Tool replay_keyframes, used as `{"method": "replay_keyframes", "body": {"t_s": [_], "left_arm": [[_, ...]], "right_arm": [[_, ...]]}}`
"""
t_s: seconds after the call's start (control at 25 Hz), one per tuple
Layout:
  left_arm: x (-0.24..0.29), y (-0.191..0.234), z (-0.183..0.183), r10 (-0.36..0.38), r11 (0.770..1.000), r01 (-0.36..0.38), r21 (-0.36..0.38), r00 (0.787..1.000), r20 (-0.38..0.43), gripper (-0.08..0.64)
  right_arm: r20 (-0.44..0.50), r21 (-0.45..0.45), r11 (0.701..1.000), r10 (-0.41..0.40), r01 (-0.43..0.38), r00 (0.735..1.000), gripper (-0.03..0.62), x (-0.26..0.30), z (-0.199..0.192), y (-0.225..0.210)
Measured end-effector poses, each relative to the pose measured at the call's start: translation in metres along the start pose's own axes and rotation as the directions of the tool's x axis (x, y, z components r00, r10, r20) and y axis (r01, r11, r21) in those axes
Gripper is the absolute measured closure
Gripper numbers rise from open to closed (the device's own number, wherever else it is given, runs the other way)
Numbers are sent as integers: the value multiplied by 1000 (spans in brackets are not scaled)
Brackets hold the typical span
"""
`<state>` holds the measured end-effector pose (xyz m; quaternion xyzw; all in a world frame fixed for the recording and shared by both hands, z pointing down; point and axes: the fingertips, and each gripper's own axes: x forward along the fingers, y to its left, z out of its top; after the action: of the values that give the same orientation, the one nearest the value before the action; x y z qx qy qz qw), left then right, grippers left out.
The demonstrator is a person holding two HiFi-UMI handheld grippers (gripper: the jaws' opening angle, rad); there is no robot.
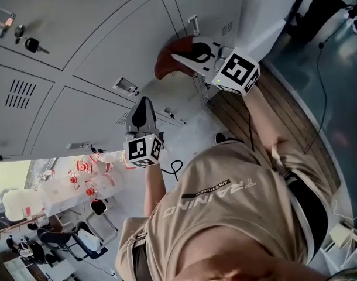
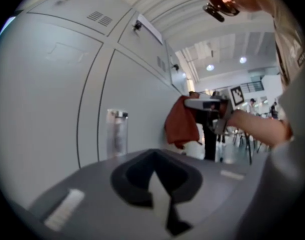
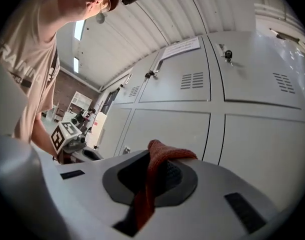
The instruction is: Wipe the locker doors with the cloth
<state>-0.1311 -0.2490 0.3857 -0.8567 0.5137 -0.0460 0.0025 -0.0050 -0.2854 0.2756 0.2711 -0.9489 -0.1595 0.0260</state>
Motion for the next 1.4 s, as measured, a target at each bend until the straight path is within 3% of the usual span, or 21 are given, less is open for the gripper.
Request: {"method": "replay_keyframes", "body": {"t_s": [0.2, 0.36, 0.48, 0.72, 0.92, 1.4], "left_arm": [[15, 0, -4, -27, 999, 27, -20, 999, 18, 555], [23, 3, -11, 5, 999, -4, -45, 1000, 22, 555], [29, 8, -11, 41, 998, -40, -49, 999, 29, 555], [37, 15, -12, 81, 996, -79, -47, 996, 42, 555], [47, 15, -15, 110, 993, -107, -52, 993, 51, 555], [45, 0, -41, 152, 987, -153, -57, 988, -15, 555]], "right_arm": [[116, -35, 999, -4, 8, 993, 563, 10, 71, -36], [194, -41, 999, 14, -6, 981, 563, 24, 108, -65], [183, -54, 999, 10, 0, 983, 563, 36, 110, -85], [238, 61, 994, 74, -91, 968, 563, 34, 97, -94], [195, 64, 992, 93, -107, 976, 563, 34, 62, -85], [42, 322, 932, 159, -164, 986, 564, 37, -92, -35]]}}
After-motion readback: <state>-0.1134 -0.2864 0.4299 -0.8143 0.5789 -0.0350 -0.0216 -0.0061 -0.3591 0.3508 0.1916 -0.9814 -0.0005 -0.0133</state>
